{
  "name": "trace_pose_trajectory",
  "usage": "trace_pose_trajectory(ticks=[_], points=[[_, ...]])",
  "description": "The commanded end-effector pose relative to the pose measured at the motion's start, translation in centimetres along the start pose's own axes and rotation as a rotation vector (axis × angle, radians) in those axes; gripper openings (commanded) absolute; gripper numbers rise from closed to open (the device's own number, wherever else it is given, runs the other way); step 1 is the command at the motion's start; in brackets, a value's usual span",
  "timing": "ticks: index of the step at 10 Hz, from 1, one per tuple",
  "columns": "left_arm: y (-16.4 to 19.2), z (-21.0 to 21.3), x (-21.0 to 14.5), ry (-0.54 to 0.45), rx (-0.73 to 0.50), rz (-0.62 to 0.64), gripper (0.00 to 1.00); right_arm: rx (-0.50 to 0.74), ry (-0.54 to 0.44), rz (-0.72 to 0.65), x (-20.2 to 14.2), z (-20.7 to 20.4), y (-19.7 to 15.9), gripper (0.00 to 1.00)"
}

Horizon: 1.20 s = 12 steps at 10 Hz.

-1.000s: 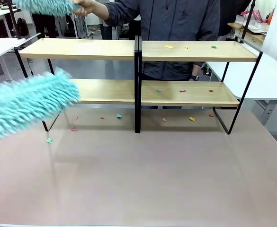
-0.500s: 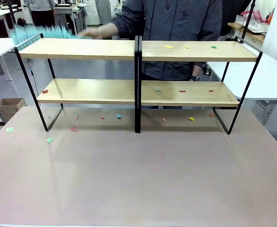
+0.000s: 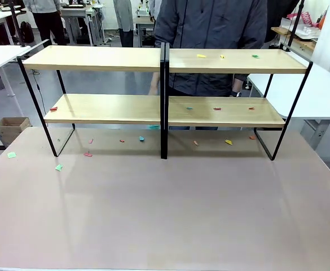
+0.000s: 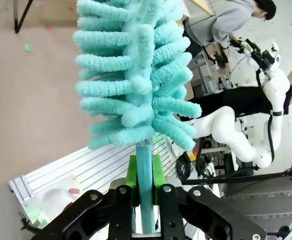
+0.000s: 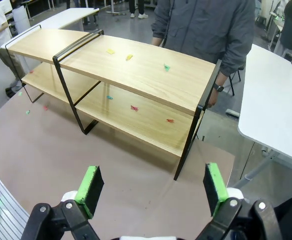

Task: Clean the shelves.
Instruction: Clean a randomly selected level of the Shelf with the Duster.

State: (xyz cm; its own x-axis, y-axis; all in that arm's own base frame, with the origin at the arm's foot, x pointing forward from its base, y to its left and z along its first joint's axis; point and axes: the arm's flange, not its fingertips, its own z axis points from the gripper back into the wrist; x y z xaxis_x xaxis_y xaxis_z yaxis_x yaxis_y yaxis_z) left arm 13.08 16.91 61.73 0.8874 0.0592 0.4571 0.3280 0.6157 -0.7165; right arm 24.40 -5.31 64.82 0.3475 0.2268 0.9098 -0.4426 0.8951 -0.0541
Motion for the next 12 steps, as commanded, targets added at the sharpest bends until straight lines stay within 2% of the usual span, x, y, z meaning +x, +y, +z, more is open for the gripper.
trace_pose_trajectory(ticks=[1, 3, 4, 6, 7, 10, 11, 12], points=[[-0.3, 0.6, -0.4, 0.011, 0.013, -0.029, 0.00, 0.001, -0.004, 0.010, 0.0, 0.0, -0.1, 1.00], [-0.3, 0.6, -0.4, 0.011, 0.013, -0.029, 0.00, 0.001, -0.004, 0.010, 0.0, 0.0, -0.1, 1.00], [-0.1, 0.1, 0.0, 0.004, 0.003, -0.001, 0.13, 0.001, -0.004, 0.010, 0.0, 0.0, -0.1, 1.00], [0.8, -5.1, -0.7, 0.303, 0.057, -0.048, 0.13, 0.001, -0.004, 0.010, 0.0, 0.0, -0.1, 1.00], [0.6, -8.0, -1.0, 0.341, 0.120, -0.075, 0.13, 0.001, -0.004, 0.010, 0.0, 0.0, -0.1, 1.00], [0.8, -16.5, 0.4, 0.494, 0.133, -0.064, 0.13, 0.001, -0.004, 0.010, 0.0, 0.0, -0.1, 1.00], [1.4, -20.1, 1.8, 0.471, 0.115, -0.006, 0.13, 0.001, -0.004, 0.010, 0.0, 0.0, -0.1, 1.00], [1.5, -22.3, 4.0, 0.376, 0.050, 0.082, 0.13, 0.001, -0.004, 0.010, 0.0, 0.0, -0.1, 1.00]])
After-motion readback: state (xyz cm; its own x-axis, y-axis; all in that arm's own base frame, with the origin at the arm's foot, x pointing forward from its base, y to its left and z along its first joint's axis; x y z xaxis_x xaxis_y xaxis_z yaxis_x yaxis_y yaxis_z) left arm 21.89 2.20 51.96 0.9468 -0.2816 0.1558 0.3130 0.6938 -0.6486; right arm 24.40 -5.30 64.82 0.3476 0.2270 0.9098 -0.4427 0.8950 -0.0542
